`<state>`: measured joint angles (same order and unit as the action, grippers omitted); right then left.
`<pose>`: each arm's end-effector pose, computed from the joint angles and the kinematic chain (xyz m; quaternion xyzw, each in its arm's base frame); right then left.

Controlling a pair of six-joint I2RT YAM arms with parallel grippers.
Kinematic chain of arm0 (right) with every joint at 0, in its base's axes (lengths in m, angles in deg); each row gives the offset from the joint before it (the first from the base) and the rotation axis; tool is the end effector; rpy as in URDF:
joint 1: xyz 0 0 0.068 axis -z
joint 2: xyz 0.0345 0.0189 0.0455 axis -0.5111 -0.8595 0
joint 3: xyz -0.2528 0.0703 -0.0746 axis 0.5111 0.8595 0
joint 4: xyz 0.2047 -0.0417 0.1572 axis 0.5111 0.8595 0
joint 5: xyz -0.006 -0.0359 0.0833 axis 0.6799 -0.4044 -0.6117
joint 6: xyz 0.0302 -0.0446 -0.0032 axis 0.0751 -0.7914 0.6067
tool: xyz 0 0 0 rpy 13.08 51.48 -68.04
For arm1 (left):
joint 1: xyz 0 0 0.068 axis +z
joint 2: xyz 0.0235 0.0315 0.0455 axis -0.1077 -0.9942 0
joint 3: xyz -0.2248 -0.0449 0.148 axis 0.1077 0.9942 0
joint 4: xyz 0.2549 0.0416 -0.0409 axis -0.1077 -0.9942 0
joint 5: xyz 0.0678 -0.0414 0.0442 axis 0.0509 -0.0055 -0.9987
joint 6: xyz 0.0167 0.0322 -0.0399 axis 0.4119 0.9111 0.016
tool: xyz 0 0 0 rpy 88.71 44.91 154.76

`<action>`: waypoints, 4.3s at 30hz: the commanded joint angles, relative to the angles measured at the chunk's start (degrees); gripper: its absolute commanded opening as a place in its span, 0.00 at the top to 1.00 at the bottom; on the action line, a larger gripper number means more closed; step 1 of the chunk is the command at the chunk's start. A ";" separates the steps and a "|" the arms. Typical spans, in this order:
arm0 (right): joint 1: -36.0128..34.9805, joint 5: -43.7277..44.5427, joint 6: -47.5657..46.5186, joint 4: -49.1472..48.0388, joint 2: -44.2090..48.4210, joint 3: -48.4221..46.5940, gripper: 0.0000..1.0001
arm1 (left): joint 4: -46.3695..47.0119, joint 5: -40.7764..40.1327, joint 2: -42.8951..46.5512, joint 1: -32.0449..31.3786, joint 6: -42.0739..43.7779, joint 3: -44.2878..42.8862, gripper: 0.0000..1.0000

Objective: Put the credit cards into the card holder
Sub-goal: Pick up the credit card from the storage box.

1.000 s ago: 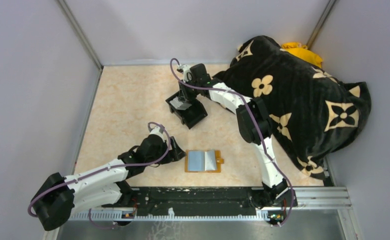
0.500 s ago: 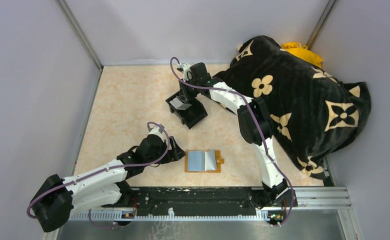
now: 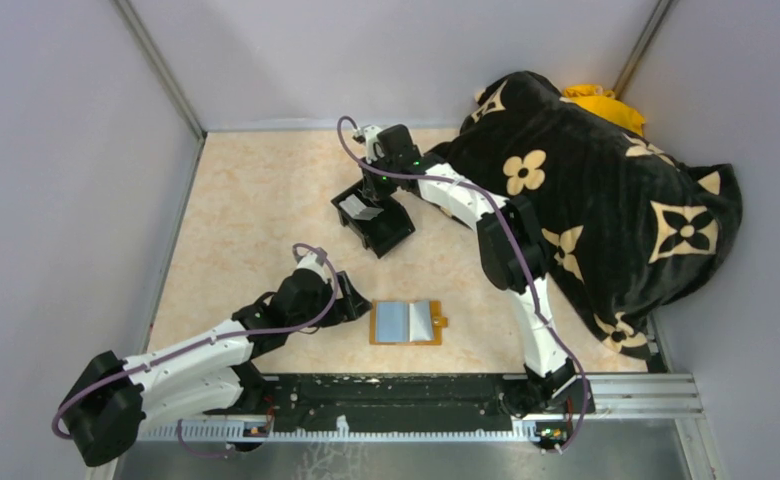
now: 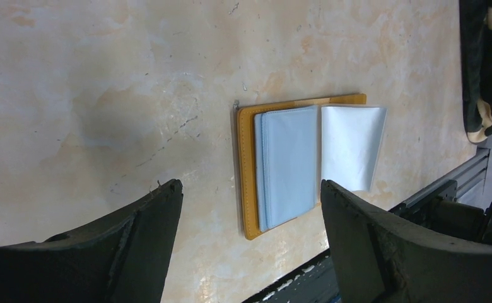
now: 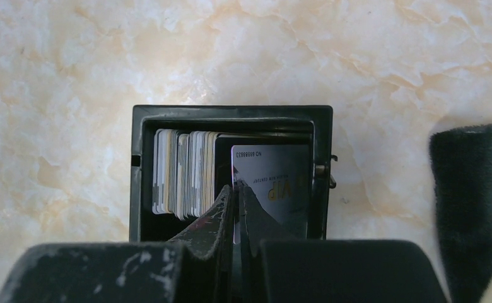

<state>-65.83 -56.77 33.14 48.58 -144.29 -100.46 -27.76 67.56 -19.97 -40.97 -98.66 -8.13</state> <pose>0.4162 0.3049 0.2290 -0.3025 0.8467 0.2636 0.3494 0.1298 -0.1361 0.1707 -0.0450 0.8920 -0.3165 0.3195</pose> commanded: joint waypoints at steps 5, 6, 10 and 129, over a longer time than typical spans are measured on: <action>-2.60 10.53 -4.07 2.72 5.57 -2.34 1.00 | 0.89 -3.29 0.76 -0.30 0.41 -3.20 0.14; -2.66 11.77 -4.43 2.93 5.68 -2.34 1.00 | 1.17 -3.74 0.62 -0.30 0.54 -3.45 0.14; -3.12 15.58 -6.07 3.20 6.71 -2.12 1.00 | 2.60 -6.49 -0.30 -0.30 1.05 -4.91 0.13; 6.57 -22.76 29.71 -51.47 53.93 69.55 0.66 | 72.92 33.44 -28.30 13.89 -6.78 -4.47 1.00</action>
<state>-59.43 -76.74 59.85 5.76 -89.29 -30.89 41.29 99.54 -47.38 -26.83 -104.30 -12.31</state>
